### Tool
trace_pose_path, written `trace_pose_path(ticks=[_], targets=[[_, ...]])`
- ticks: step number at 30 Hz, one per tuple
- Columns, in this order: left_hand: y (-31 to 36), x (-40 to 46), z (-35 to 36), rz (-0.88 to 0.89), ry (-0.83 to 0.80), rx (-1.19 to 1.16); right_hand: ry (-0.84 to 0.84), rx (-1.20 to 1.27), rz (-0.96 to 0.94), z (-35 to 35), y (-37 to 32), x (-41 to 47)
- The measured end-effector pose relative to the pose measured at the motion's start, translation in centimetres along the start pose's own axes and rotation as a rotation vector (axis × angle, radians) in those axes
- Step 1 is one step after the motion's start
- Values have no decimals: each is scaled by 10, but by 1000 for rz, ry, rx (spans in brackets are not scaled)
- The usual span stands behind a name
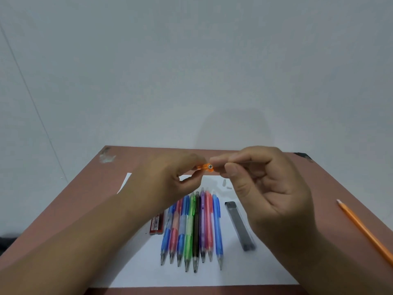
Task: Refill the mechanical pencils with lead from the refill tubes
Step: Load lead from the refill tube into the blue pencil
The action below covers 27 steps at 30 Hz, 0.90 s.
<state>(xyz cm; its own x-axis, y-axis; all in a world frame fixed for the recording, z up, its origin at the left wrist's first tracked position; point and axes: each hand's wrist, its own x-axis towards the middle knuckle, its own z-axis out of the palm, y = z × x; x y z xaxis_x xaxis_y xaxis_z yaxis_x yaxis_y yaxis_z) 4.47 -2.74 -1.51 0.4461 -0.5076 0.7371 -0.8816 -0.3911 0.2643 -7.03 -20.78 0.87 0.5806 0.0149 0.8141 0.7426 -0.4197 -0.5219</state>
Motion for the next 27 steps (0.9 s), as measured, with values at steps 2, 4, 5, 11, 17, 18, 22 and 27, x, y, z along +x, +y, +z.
trace_pose_path(ticks=[2,4,5,11,17,18,22,27], targets=[[-1,-1,1,-5,-7,-5,4,6,-9,0,0,0],[-2,-1,1,-8,-15,-14,5,10,-16,0,1,0],[-2,-1,1,-8,-17,-16,5,5,-17,0,2,0],[-2,-1,1,-6,-25,-1,-3,15,-14,0,5,0],[1,-1,-1,-16,-25,-16,-20,-16,-27,-1,8,-1],[1,-1,-1,-16,-27,-10,-17,-22,-29,-1,8,0],[0,-1,0,-20,-33,11,-12,-56,-39,-1,10,0],[0,-1,0,-17,-44,28,-13,-127,-73,-2,14,0]])
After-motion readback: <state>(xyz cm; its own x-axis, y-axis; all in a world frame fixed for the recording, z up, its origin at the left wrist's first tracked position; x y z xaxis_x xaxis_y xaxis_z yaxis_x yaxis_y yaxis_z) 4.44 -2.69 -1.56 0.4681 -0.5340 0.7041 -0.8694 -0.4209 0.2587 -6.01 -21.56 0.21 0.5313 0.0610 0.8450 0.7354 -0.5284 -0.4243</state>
